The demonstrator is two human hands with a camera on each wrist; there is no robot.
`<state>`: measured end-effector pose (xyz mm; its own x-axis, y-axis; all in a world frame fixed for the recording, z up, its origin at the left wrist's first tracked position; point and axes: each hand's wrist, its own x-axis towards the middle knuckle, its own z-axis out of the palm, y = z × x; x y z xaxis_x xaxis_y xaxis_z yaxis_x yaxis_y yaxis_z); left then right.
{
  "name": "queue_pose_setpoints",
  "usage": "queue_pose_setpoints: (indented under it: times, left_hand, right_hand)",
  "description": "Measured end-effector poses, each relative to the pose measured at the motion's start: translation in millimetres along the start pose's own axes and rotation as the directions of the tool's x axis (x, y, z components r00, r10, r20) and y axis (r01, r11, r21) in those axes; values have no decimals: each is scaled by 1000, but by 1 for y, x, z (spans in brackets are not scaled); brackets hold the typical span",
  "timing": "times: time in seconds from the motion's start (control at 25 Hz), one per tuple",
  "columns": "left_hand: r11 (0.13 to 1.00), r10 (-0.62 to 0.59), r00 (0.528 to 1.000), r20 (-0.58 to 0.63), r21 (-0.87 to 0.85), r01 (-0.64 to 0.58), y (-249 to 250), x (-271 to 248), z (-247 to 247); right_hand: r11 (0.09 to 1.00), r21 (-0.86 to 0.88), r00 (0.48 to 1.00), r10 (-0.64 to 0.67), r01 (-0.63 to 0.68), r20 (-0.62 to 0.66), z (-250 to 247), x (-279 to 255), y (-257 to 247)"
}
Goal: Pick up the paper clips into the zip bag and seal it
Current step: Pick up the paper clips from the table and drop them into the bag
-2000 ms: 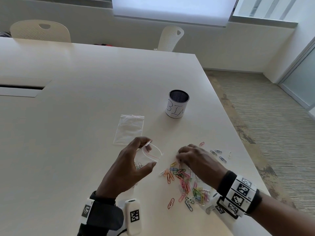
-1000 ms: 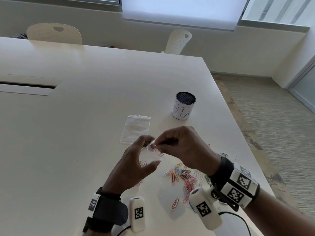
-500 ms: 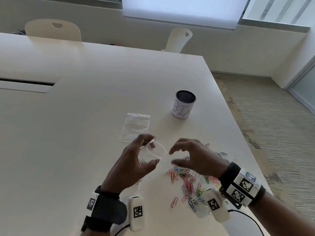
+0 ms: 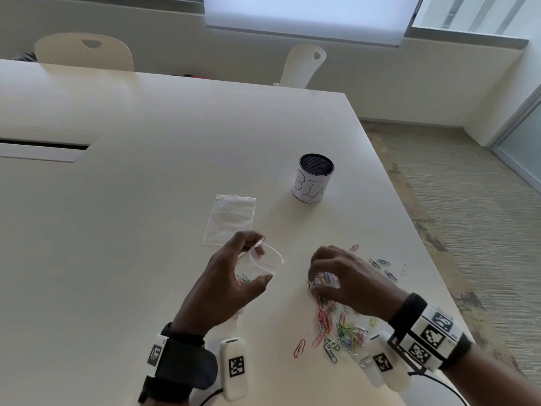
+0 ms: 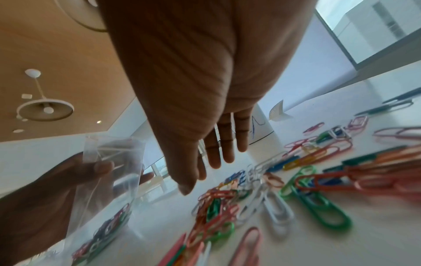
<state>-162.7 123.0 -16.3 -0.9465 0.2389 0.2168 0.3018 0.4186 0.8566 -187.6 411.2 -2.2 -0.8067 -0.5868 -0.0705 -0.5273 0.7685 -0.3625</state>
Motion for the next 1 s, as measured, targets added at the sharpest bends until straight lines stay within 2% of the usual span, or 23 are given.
queue_pose_setpoints:
  times: [0.12,0.2,0.48,0.76,0.92,1.0]
  left_hand:
    - [1000,-3,1000,2,2,3,-1,0,0]
    - [1000,0,1000,6,4,0,0,-1,0]
    - [1000,9,1000,8,4,-9,1,0,0]
    - [1000,10,1000,5,-1,-10,2,0,0]
    - [1000,6,1000,5,-3,-6,3,0,-1]
    - [1000,7,1000,3,1,-7,3,0,0]
  right_hand:
    - [985,-77,986,158,-153,57,-10,-8,-5]
    - [972,-143,969,206,-187,133,-7,-10,-10]
    - [988,-40,988,148,-146,33,15,-7,-23]
    - [985,-131,994,114,-113,-2,18,1,-30]
    - [989,24,989,146,-145,-35,10,2,-18]
    - [967,154,975,213,-201,-66,2,0,-14]
